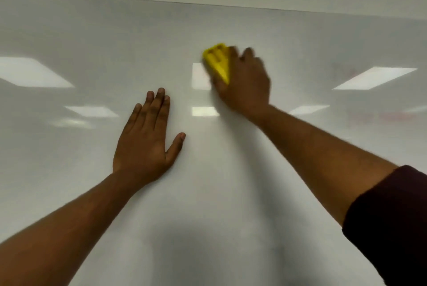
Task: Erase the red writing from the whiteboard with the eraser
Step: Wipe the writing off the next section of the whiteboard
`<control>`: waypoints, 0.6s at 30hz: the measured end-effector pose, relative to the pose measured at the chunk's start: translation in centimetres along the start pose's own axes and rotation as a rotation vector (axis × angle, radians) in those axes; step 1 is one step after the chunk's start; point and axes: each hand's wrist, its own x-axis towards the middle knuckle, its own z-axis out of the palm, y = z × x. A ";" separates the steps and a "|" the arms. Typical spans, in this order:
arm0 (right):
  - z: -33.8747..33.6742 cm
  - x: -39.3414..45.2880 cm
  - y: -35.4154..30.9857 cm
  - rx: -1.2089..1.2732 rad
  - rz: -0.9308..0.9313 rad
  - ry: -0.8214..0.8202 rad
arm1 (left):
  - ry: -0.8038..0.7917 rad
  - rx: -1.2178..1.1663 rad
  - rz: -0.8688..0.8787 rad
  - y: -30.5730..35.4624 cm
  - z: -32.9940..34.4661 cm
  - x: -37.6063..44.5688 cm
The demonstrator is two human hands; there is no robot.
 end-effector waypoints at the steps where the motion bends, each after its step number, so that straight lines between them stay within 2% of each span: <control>1: 0.2 -1.1 -0.9 0.030 -0.112 -0.038 | -0.002 0.007 0.002 -0.1 0.0 0.0; 3: 0.2 -1.1 -1.0 0.069 -0.167 -0.067 | -0.007 0.010 0.004 -0.1 -0.1 -0.1; 8: -0.3 3.7 2.1 0.042 0.261 0.004 | 0.005 0.000 0.005 0.0 0.0 -0.2; 9: -0.3 3.7 1.7 0.040 0.286 0.013 | 0.007 -0.001 0.003 0.0 0.0 -0.1; 10: -0.1 3.2 0.7 0.026 0.247 0.017 | 0.008 -0.002 0.003 -0.1 0.0 -0.1; 13: 0.7 -0.3 -2.4 0.034 -0.159 -0.054 | 0.012 0.003 0.008 -0.1 0.0 -0.1; 15: 1.0 -0.9 -2.8 0.049 -0.312 -0.106 | 0.004 0.010 0.011 -0.1 -0.1 0.0; 16: 0.8 -0.1 -2.2 0.038 -0.296 -0.089 | 0.001 0.009 0.013 -0.1 -0.2 -0.1; 18: 0.5 2.4 0.2 -0.010 -0.120 -0.040 | 0.011 0.003 0.017 -0.2 -0.1 -0.1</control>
